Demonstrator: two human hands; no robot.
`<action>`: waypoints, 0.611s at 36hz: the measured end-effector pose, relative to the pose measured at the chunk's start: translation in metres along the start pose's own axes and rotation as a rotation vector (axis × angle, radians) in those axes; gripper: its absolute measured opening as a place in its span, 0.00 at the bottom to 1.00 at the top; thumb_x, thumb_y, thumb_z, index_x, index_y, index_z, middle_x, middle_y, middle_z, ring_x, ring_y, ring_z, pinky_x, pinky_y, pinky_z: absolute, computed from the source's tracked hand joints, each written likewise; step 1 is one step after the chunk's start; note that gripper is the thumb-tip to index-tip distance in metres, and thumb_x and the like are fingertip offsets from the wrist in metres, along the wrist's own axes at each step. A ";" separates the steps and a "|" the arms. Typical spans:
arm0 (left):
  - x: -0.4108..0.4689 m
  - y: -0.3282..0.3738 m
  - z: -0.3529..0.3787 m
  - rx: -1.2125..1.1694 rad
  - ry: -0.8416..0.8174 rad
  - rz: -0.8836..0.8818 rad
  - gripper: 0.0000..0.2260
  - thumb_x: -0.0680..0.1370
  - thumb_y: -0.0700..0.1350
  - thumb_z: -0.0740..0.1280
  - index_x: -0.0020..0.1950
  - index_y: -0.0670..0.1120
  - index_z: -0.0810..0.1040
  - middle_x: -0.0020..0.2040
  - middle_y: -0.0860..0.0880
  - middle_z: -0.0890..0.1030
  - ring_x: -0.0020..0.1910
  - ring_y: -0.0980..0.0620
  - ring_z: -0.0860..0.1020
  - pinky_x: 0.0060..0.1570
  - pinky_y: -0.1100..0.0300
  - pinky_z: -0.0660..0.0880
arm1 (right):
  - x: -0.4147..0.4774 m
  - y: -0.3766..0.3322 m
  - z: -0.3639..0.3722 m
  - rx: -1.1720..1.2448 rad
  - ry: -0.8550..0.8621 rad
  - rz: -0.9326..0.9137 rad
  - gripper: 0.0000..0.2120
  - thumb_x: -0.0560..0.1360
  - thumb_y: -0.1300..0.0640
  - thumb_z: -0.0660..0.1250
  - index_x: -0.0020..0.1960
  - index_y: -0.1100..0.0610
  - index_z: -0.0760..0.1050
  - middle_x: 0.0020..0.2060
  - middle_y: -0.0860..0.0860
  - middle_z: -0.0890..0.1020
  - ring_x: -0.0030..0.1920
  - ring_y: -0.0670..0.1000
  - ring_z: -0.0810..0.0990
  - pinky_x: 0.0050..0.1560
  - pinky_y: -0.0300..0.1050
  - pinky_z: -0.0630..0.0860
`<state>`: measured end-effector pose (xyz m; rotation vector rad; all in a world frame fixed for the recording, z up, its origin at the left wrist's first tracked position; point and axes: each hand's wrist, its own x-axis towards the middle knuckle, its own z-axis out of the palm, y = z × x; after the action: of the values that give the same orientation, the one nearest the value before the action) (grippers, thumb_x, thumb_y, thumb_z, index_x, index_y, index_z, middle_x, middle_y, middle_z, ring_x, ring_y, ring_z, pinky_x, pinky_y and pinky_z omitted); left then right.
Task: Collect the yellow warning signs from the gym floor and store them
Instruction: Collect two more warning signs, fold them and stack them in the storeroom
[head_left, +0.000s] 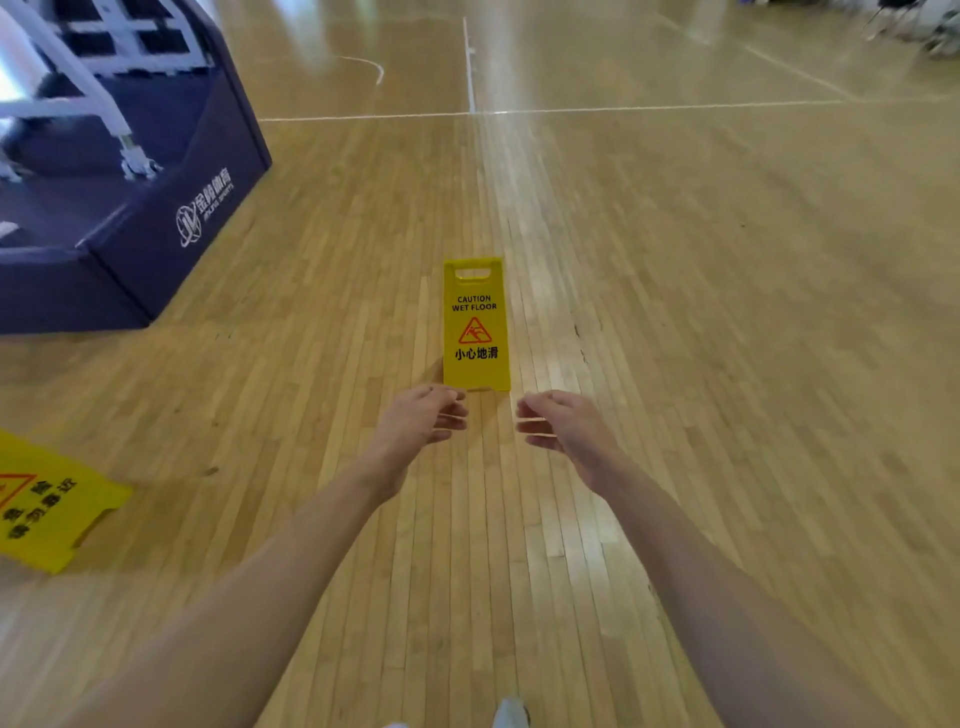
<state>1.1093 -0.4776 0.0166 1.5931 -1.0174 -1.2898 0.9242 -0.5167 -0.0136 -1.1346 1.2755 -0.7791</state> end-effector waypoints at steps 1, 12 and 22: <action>0.015 0.004 -0.001 -0.007 -0.001 0.006 0.09 0.80 0.45 0.59 0.48 0.46 0.79 0.46 0.46 0.82 0.47 0.49 0.81 0.53 0.53 0.75 | 0.013 -0.006 0.000 0.000 -0.008 -0.005 0.14 0.80 0.55 0.63 0.54 0.66 0.78 0.46 0.55 0.82 0.47 0.52 0.81 0.56 0.52 0.78; 0.188 0.020 -0.045 -0.118 0.003 -0.036 0.11 0.80 0.45 0.60 0.52 0.43 0.80 0.44 0.46 0.83 0.45 0.49 0.82 0.52 0.54 0.76 | 0.179 -0.027 0.031 -0.086 -0.043 0.085 0.14 0.79 0.55 0.63 0.53 0.65 0.79 0.46 0.55 0.83 0.48 0.53 0.82 0.54 0.50 0.79; 0.368 0.058 -0.128 -0.184 0.030 -0.089 0.10 0.79 0.44 0.59 0.50 0.43 0.80 0.44 0.45 0.82 0.44 0.48 0.81 0.46 0.58 0.75 | 0.362 -0.099 0.099 -0.126 -0.040 0.101 0.12 0.79 0.54 0.64 0.52 0.61 0.79 0.47 0.54 0.83 0.48 0.52 0.82 0.51 0.46 0.80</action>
<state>1.2841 -0.8281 -0.0286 1.5262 -0.7925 -1.3742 1.0979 -0.8621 -0.0441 -1.1702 1.3527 -0.6056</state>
